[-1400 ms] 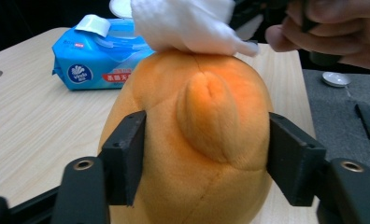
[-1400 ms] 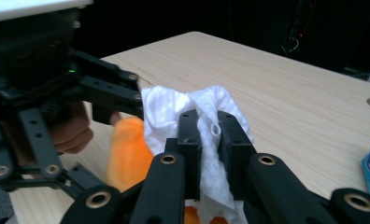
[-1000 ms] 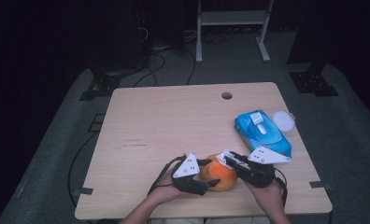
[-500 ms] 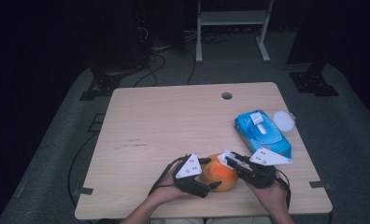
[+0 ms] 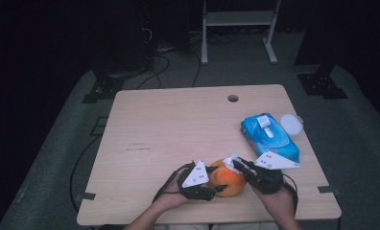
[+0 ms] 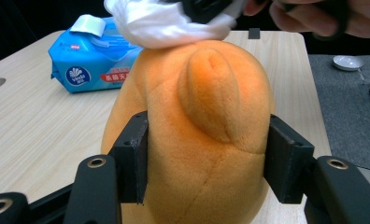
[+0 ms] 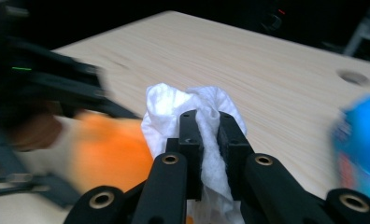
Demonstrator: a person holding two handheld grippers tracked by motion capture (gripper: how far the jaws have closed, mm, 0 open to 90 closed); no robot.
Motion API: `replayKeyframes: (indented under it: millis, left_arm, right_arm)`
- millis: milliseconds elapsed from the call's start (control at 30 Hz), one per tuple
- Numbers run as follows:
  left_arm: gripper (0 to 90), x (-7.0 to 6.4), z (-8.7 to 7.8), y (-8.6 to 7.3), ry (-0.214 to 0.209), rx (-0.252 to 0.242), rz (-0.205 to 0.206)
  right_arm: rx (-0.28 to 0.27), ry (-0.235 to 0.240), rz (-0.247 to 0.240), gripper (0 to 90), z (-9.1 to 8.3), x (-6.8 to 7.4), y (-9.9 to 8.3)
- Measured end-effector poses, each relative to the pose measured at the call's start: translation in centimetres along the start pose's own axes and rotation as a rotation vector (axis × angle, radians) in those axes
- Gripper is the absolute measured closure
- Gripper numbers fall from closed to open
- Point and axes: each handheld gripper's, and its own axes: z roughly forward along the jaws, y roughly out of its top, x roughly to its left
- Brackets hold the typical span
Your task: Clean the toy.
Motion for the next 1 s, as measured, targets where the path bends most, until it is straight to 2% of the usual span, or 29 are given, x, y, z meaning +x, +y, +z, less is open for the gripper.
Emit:
replayKeyframes:
  millis: [33, 67, 100, 133, 200, 267, 333, 400, 433, 500, 567, 667, 800, 900, 933, 1000]
  left_arm:
    - [41.8, 0.0, 0.0, 0.0, -0.002, -0.001, 0.000]
    - [41.6, 0.0, 0.1, 0.0, -0.004, -0.002, 0.001]
    - [41.2, 0.1, 0.1, 0.0, -0.006, -0.002, -0.001]
    - [40.7, 0.2, 0.1, -0.1, -0.007, -0.005, -0.009]
    - [40.4, 0.4, 0.1, -0.2, -0.009, -0.010, -0.029]
    - [40.2, 0.5, 0.0, -0.3, -0.009, -0.006, -0.033]
    - [39.3, 0.5, 0.0, -0.4, -0.011, -0.011, -0.034]
    - [33.7, 0.5, 0.1, -0.4, -0.030, -0.021, -0.043]
    - [26.9, 0.5, 0.2, -0.4, -0.045, -0.023, -0.049]
    - [21.2, 0.5, 0.4, -0.5, -0.036, -0.014, -0.042]
    - [23.3, 0.5, 0.5, -0.5, -0.024, -0.015, -0.034]
    - [39.0, 0.4, 0.3, -0.1, 0.012, 0.000, -0.027]
    - [44.5, 0.2, -0.1, 0.7, 0.038, -0.010, -0.033]
    - [45.7, 0.1, -0.5, 1.1, 0.055, 0.011, -0.002]
    - [45.9, 0.0, -0.6, 1.2, 0.063, 0.013, 0.014]
    - [45.9, 0.1, -0.8, 1.2, 0.069, 0.021, 0.025]
  right_arm:
    - [0.001, 0.010, 0.052, 82.1, -0.2, -0.7, -0.3]
    - [-0.002, 0.020, 0.074, 82.1, -0.3, -0.9, -0.4]
    - [-0.001, 0.023, 0.068, 82.2, -0.3, -0.7, -0.3]
    - [-0.008, 0.037, 0.034, 82.3, -0.4, -0.1, -0.1]
    - [-0.024, 0.101, 0.003, 82.4, -0.4, 1.4, 0.3]
    - [-0.023, 0.127, -0.055, 82.4, -0.2, 2.7, 0.6]
    - [-0.012, 0.107, -0.101, 82.4, -0.1, 3.2, 0.9]
    - [-0.006, 0.094, -0.069, 82.4, -0.1, 2.4, 0.8]
    - [-0.001, 0.080, -0.048, 82.4, -0.1, 1.9, 0.7]
    - [0.002, 0.062, -0.017, 82.4, -0.2, 1.0, 0.3]
    - [0.002, 0.060, -0.010, 82.5, -0.3, 1.0, 0.3]
    - [-0.013, 0.053, -0.039, 82.6, -0.5, 1.9, 0.7]
    - [-0.052, 0.080, -0.121, 82.6, -1.1, 4.2, 1.6]
    - [-0.048, 0.053, -0.184, 82.6, -1.1, 5.1, 1.9]
    - [-0.048, 0.055, -0.174, 82.6, -1.1, 4.9, 1.8]
    - [-0.049, 0.068, -0.122, 82.6, -0.9, 4.0, 1.5]
